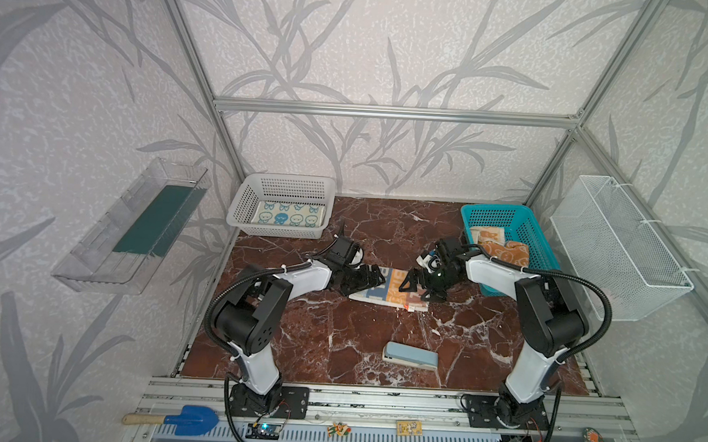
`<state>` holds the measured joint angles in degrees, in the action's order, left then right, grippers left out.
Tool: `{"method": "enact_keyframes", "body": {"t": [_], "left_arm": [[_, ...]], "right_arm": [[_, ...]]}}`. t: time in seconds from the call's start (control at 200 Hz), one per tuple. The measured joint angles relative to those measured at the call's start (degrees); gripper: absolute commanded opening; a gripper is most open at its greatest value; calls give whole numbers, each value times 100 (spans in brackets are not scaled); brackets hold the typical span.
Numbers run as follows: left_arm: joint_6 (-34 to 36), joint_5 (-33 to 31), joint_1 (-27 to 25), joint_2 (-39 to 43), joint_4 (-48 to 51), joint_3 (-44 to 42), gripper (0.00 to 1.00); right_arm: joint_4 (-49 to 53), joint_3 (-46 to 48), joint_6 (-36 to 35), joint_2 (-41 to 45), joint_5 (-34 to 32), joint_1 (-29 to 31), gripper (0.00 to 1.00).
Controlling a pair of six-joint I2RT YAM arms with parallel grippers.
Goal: Fold and stack the towels
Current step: 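Grasp the ends of the folded BIT towel strip with both grippers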
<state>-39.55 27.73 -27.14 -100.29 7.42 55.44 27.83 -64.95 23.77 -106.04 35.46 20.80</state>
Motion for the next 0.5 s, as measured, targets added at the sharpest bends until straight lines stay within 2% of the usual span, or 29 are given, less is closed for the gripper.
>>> {"method": "enact_keyframes", "body": {"t": [0.13,0.31,0.405,0.5], "left_arm": [[293,-289,-46,127,494,223,99],[1082,-1093,-61,573,1239,654,99],[1419,-1425,-55,516,1563,1019,99],[1613,-1502,-28,234,1886,1351,99]], "right_arm": [[304,-192,-166,-11,-236,-42,99],[879,-492,-424,188,-529,-96,99],[1108,-704,-573,304,-693,-166,99],[1226,-769,-667,348,-796,-302,99]]}}
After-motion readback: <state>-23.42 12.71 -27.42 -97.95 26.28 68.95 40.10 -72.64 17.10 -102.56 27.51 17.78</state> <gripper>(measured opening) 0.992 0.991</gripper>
